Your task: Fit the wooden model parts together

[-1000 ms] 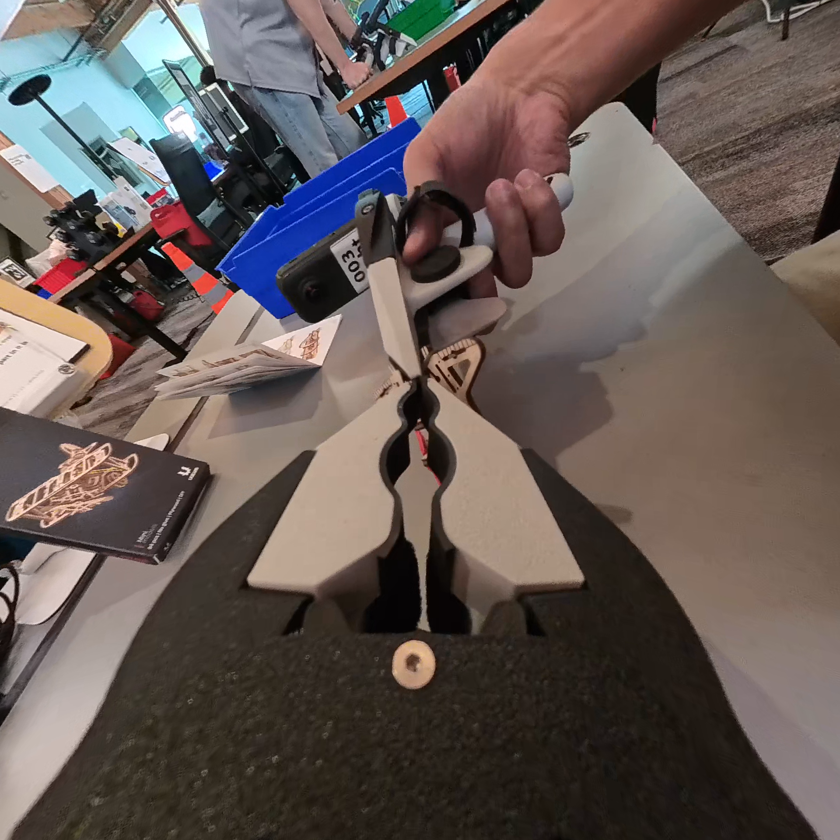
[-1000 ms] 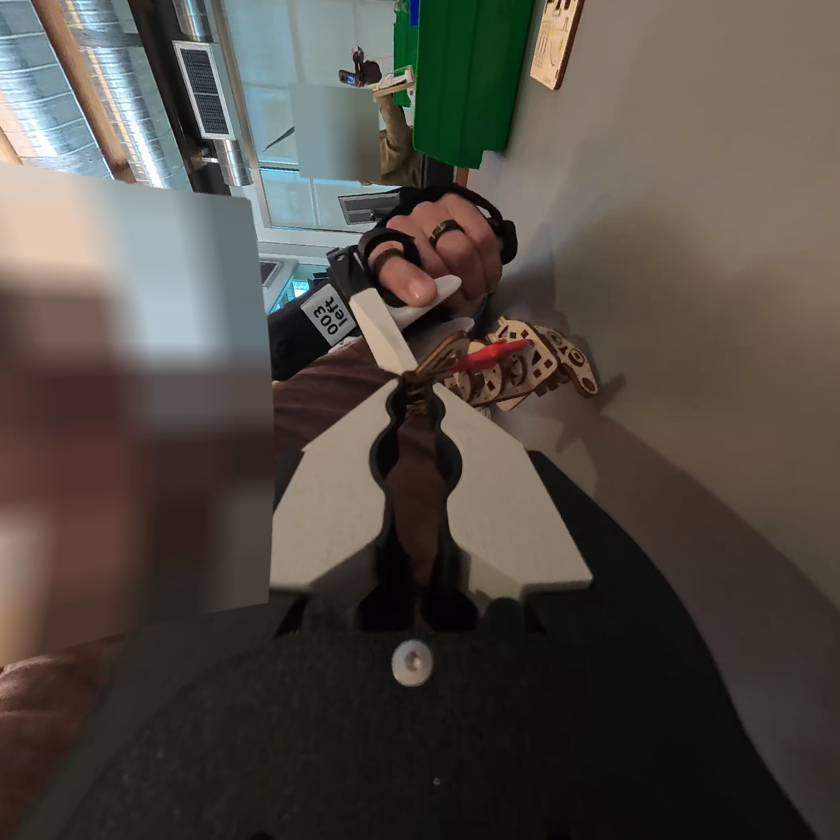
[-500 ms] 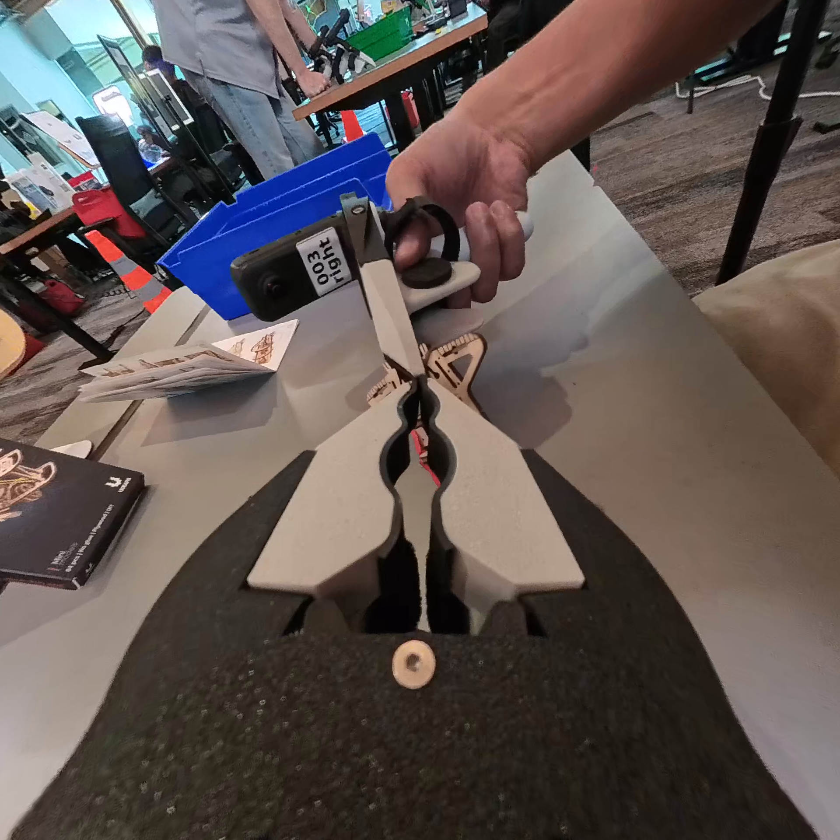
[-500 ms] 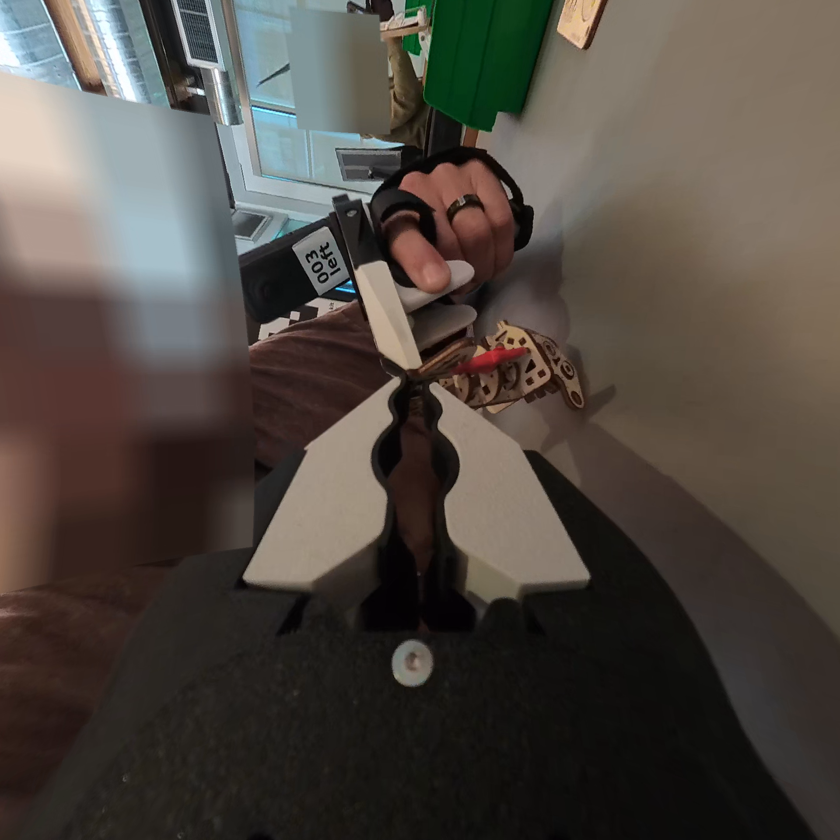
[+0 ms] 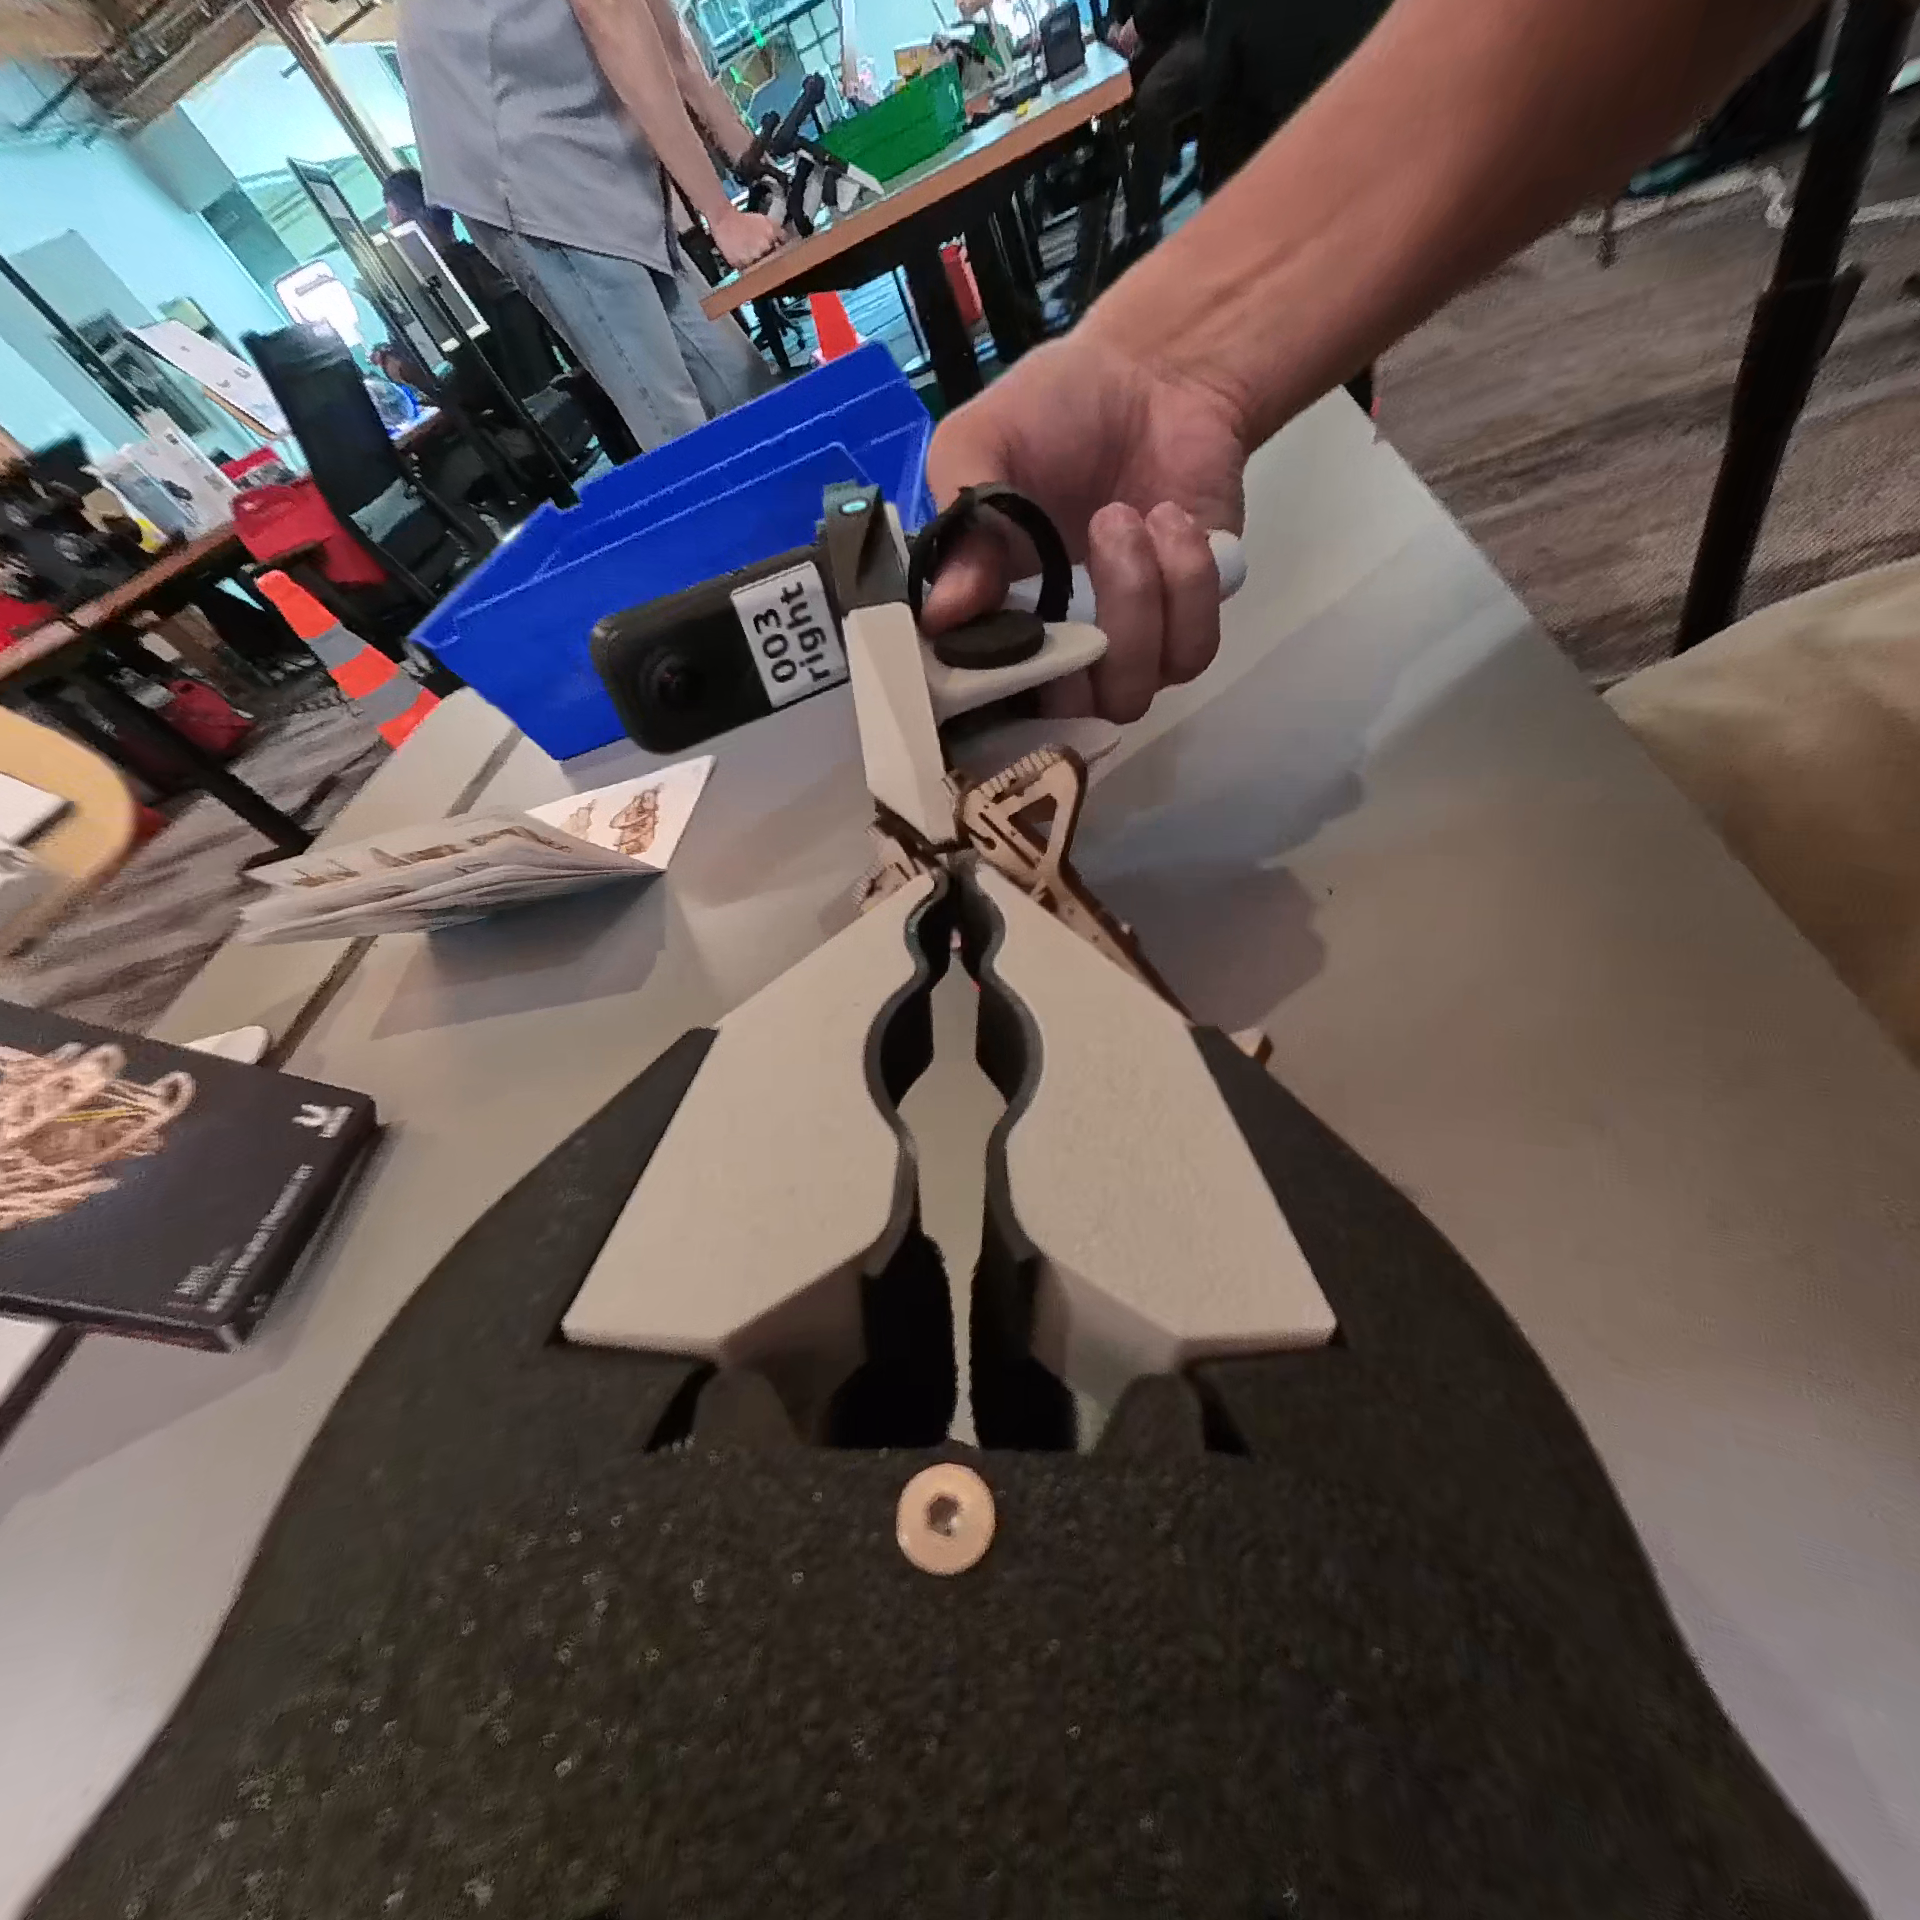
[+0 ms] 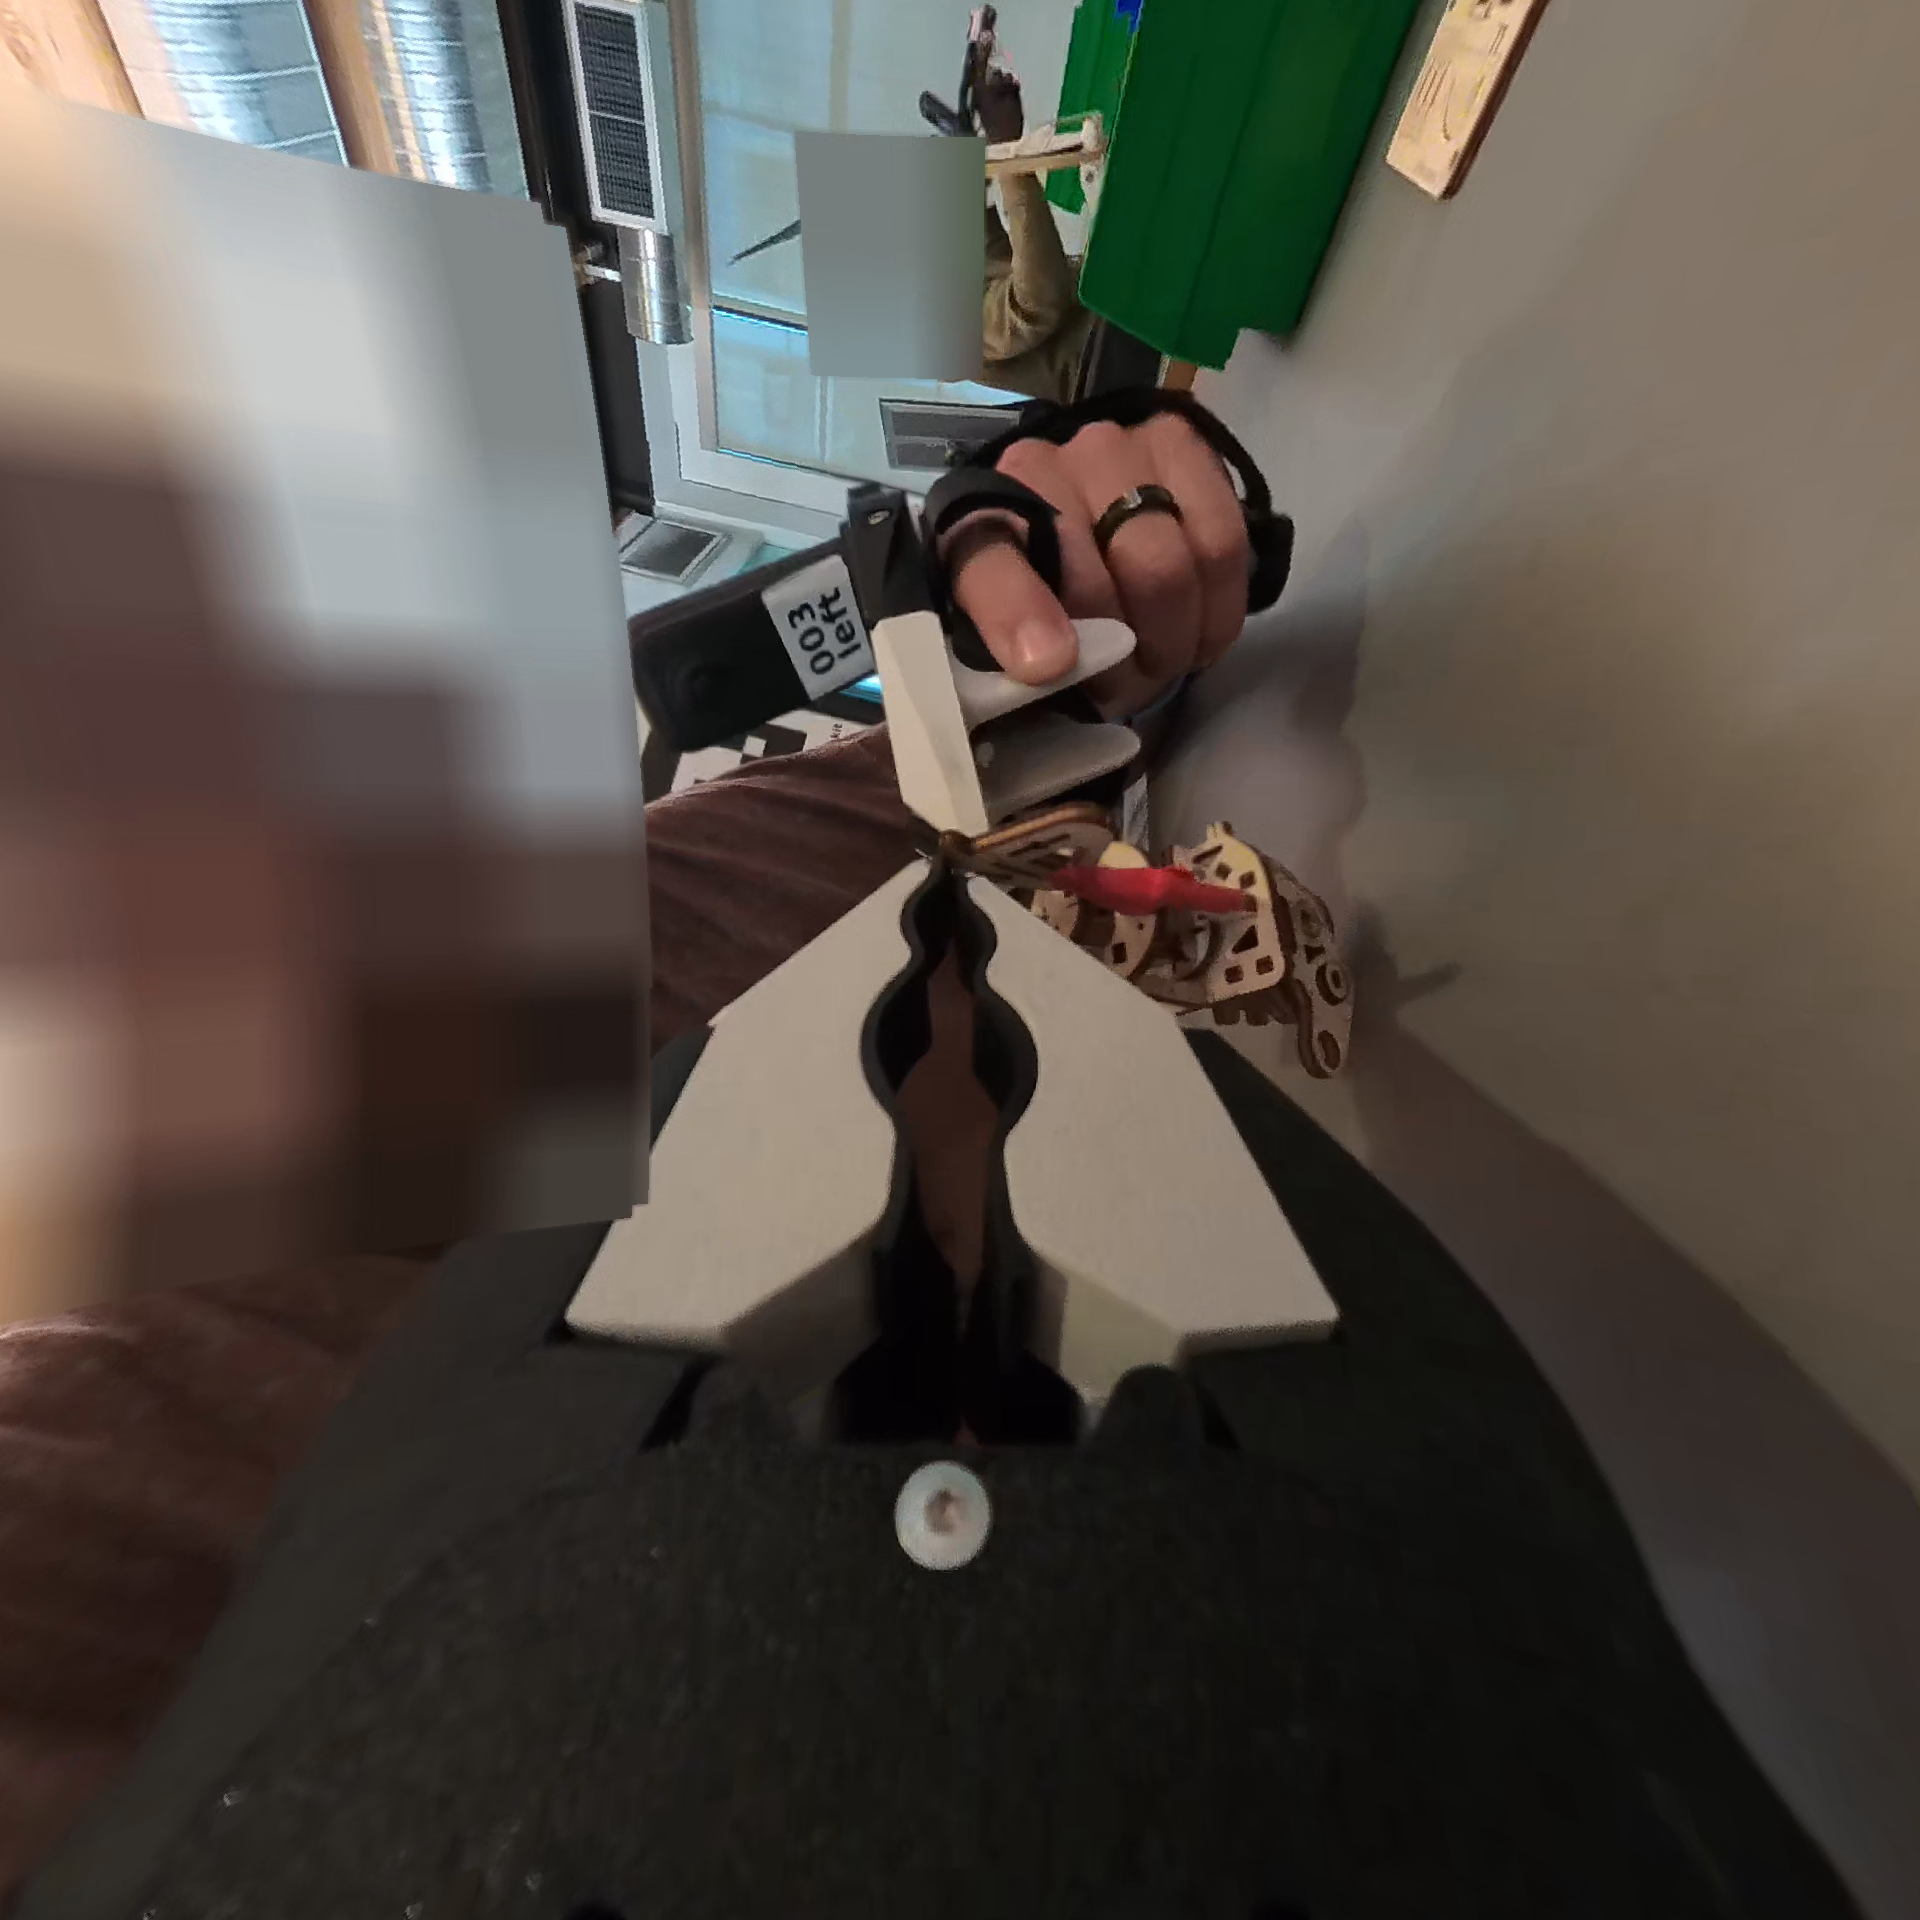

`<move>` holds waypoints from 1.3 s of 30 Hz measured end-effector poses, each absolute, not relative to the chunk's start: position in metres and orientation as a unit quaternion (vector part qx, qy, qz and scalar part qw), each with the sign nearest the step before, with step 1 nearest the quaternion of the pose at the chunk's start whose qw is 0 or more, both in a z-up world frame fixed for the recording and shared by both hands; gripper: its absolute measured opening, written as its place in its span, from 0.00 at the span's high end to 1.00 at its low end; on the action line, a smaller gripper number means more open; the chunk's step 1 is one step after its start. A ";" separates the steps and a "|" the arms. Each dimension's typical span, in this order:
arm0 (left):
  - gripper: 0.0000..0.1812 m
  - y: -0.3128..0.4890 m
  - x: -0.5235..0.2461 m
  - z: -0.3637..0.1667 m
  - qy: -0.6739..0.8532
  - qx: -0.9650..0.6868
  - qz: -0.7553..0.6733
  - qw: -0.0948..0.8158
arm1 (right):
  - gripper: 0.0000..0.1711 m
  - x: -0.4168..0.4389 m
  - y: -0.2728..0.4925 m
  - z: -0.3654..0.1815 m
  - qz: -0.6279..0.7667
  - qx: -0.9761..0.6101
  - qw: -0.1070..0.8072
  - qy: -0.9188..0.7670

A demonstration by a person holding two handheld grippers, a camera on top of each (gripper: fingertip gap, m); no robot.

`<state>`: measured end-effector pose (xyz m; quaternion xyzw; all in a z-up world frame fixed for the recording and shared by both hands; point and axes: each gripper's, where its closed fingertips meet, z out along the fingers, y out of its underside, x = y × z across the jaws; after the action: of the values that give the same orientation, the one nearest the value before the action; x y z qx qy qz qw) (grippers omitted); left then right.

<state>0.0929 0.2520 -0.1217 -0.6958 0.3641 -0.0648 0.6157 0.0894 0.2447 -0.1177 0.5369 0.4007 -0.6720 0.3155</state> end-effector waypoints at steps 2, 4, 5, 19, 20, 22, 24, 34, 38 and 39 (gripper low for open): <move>0.97 0.251 0.091 -0.122 0.346 -0.704 -0.109 0.610 | 1.00 0.088 0.246 -0.116 -0.679 0.536 0.303 0.400; 0.90 0.253 0.081 -0.116 0.315 -0.703 -0.128 0.624 | 1.00 0.088 0.249 -0.113 -0.687 0.535 0.294 0.395; 0.87 0.253 0.077 -0.110 0.302 -0.698 -0.138 0.635 | 1.00 0.088 0.250 -0.112 -0.691 0.535 0.288 0.393; 0.76 0.247 0.116 -0.132 0.323 -0.725 -0.226 0.565 | 1.00 0.094 0.225 -0.098 -0.714 0.508 0.254 0.409; 0.77 0.246 0.117 -0.133 0.328 -0.724 -0.226 0.563 | 1.00 0.095 0.224 -0.099 -0.713 0.508 0.258 0.408; 0.80 0.245 0.117 -0.136 0.344 -0.722 -0.201 0.566 | 1.00 0.097 0.222 -0.099 -0.713 0.506 0.262 0.409; 0.82 0.247 0.116 -0.136 0.358 -0.714 -0.158 0.580 | 1.00 0.098 0.221 -0.097 -0.714 0.502 0.267 0.408; 0.83 0.254 0.096 -0.148 0.414 -0.699 0.020 0.583 | 1.00 0.100 0.224 -0.104 -0.711 0.518 0.260 0.400; 0.83 0.257 0.090 -0.154 0.416 -0.708 0.044 0.569 | 1.00 0.105 0.224 -0.099 -0.712 0.513 0.251 0.409; 0.83 0.259 0.087 -0.155 0.412 -0.712 0.048 0.566 | 1.00 0.106 0.223 -0.098 -0.707 0.514 0.241 0.423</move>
<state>0.0866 0.2589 -0.1548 -0.7121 0.4125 0.0485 0.5661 0.1062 0.2226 -0.0983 0.5136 0.4226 -0.7066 0.2414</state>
